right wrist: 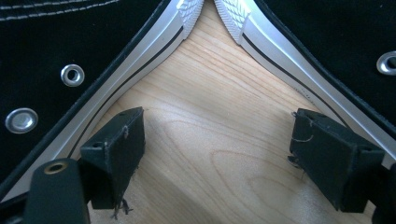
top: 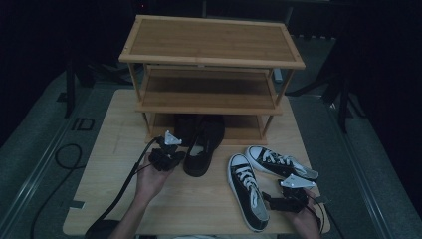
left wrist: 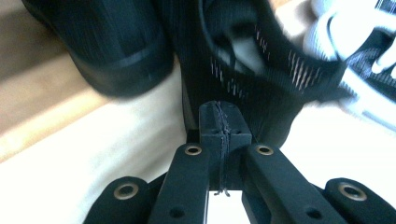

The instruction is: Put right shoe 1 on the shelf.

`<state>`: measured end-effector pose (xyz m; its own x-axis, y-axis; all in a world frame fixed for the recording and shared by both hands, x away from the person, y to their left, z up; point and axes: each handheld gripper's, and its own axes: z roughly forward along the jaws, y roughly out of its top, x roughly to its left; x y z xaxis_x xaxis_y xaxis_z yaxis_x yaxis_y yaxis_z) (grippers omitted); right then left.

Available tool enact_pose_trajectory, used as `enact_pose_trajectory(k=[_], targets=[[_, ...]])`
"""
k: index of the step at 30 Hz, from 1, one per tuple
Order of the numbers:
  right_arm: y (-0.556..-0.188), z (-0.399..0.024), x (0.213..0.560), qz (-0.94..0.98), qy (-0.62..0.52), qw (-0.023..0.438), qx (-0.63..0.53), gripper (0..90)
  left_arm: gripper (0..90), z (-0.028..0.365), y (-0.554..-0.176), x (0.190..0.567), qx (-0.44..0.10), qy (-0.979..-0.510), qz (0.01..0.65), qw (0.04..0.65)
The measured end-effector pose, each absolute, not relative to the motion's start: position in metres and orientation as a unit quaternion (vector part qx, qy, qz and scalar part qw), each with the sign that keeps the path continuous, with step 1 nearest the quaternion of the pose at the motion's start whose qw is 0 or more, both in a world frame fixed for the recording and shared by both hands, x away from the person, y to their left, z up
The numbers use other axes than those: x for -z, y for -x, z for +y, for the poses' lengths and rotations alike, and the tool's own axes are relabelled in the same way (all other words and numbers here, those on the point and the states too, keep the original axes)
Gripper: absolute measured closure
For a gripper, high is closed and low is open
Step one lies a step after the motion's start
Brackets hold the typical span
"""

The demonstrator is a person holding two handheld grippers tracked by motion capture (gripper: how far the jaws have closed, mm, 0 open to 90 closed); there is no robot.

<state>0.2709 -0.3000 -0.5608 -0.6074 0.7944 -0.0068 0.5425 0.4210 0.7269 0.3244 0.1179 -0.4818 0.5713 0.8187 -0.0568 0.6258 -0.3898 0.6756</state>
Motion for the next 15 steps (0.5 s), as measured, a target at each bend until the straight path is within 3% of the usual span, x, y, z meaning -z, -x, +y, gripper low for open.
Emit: enact_pose_trajectory(k=[7, 15], targets=[[-0.271, -0.300, 0.561, 0.824, -0.406, 0.177, -0.353, 17.9, 89.8, 0.113, -0.312, 0.511, -0.109, -0.831, 0.443, 0.318], [-0.271, -0.300, 0.561, 0.824, -0.406, 0.178, -0.353, 18.0, 89.9, 0.093, -0.309, 0.518, -0.096, -0.836, 0.429, 0.328]])
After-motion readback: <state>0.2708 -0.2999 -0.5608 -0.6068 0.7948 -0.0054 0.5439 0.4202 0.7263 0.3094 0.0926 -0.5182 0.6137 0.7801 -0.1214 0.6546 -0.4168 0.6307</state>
